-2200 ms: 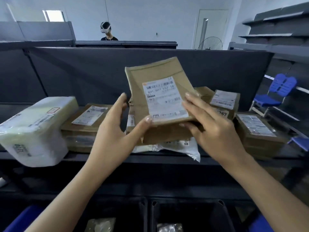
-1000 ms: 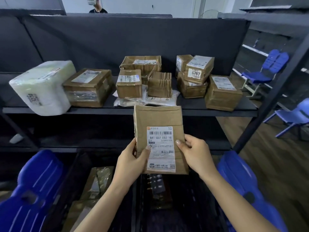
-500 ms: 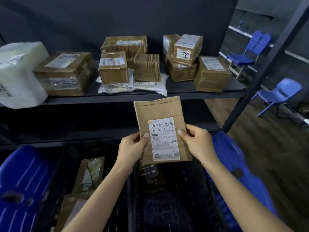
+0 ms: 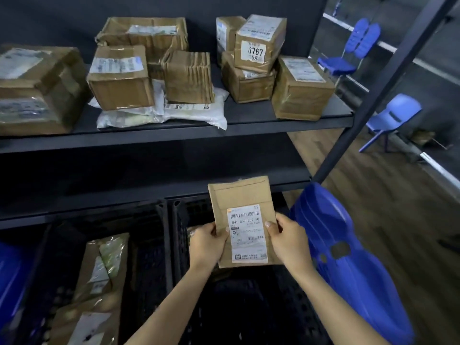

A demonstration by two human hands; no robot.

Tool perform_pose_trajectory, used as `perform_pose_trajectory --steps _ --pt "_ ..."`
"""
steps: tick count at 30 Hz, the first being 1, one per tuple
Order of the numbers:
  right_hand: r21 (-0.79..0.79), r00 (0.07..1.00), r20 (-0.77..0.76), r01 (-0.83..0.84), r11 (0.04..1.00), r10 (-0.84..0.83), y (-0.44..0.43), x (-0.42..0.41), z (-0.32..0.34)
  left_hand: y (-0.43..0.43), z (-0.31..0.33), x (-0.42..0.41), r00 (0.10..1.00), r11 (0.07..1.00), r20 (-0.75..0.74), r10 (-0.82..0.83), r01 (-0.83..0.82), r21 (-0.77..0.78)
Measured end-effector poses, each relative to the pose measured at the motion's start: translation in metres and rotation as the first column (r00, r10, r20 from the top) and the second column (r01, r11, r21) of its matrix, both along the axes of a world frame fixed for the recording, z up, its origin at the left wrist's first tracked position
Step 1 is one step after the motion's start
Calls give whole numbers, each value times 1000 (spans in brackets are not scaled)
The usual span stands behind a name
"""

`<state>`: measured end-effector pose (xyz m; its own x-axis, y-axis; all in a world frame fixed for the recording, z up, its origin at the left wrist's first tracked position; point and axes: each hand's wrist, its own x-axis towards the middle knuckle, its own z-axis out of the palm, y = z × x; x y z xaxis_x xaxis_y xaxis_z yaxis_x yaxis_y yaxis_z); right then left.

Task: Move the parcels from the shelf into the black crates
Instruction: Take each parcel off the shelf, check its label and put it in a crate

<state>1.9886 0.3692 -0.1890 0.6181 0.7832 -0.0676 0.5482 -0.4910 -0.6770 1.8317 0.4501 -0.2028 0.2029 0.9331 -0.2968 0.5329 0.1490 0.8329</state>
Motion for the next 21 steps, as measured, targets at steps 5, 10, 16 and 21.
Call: perform_pose_trajectory --steps 5,10,16,21 --pt "-100 998 21 57 993 -55 5 8 -42 -1 -49 18 997 992 -68 -19 10 -127" --pt "-146 999 40 30 989 -24 15 16 -85 11 -94 29 989 989 -143 -44 24 -144" --pt "-154 999 53 14 988 -6 27 26 -130 20 -145 45 984 987 -172 -57 29 -159" --pt "-192 995 97 9 981 10 36 34 -163 22 -179 57 993 989 -119 -19 1 -149"
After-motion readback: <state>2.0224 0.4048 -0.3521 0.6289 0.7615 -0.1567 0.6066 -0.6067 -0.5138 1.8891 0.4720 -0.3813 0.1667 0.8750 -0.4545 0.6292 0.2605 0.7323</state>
